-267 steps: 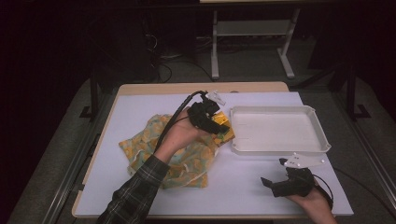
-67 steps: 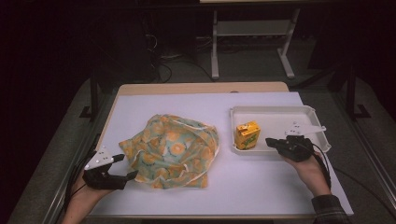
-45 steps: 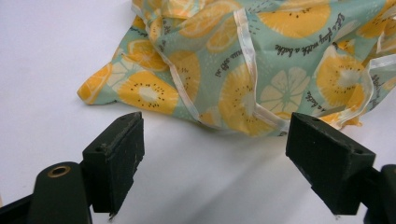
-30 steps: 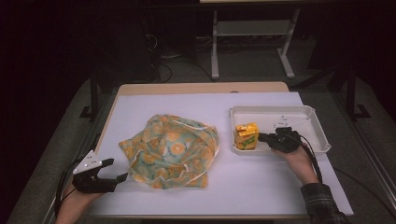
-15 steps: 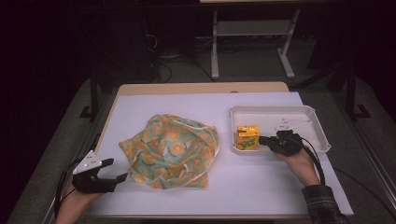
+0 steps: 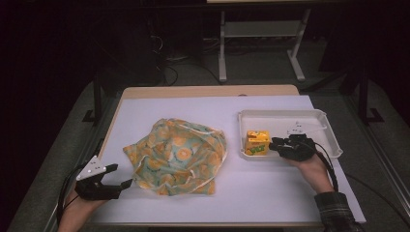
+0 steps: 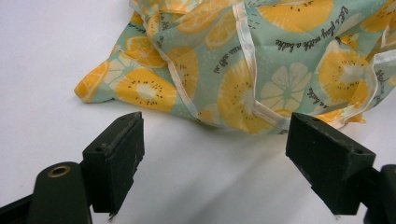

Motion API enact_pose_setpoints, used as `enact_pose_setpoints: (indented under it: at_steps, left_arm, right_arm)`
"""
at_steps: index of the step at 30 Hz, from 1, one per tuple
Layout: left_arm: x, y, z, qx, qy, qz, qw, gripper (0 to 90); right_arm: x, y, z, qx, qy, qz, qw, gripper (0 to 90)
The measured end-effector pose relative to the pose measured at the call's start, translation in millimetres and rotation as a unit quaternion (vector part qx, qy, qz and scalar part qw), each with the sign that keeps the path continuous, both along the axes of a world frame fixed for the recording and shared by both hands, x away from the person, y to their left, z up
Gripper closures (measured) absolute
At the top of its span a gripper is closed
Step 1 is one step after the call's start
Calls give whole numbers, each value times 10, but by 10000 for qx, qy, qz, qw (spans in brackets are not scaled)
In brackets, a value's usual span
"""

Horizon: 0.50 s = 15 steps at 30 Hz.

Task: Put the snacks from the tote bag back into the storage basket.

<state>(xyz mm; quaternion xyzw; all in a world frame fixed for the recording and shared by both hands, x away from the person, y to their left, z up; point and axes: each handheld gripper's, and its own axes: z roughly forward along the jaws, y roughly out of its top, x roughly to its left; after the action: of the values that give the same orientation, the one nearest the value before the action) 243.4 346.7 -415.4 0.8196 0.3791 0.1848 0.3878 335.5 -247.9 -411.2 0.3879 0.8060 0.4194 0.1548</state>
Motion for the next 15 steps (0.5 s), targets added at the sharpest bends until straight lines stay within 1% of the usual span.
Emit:
enact_pose_setpoints:
  at_steps: [2,3,4,5,8,10,12,13,15]
  left_arm:
    - [-2,-3,-2,-1,2,-6,10000,191]
    - [-3,-3,-1,-1,1,-16,10000,191]
    - [-6,-3,3,10,-9,-23,10000,191]
    - [-7,-1,6,1,-26,-25,10000,191]
    - [1,-2,11,-38,-31,-16,10000,191]
    - [9,-7,8,-51,-42,-38,10000,191]
    - [21,-14,5,-34,-28,-71,10000,191]
    - [26,-15,9,17,-7,-97,10000,191]
    - [34,-26,8,-27,-48,-119,9999,191]
  right_arm:
    - [-15,-10,11,-67,-31,-125,9999,545]
    - [-22,-16,14,-61,-25,-155,9999,513]
    - [-29,-23,18,-30,-33,-173,9998,487]
    - [-46,-37,30,-37,-49,-240,9997,460]
    - [-109,-67,67,-42,-84,-322,9994,389]
    - [-151,-81,82,-34,-58,-367,9993,362]
    - [-204,-103,85,-24,-134,-403,9991,350]
    - [-222,-112,84,1,-105,-410,9991,331]
    - [-256,-134,77,25,-91,-439,9990,304]
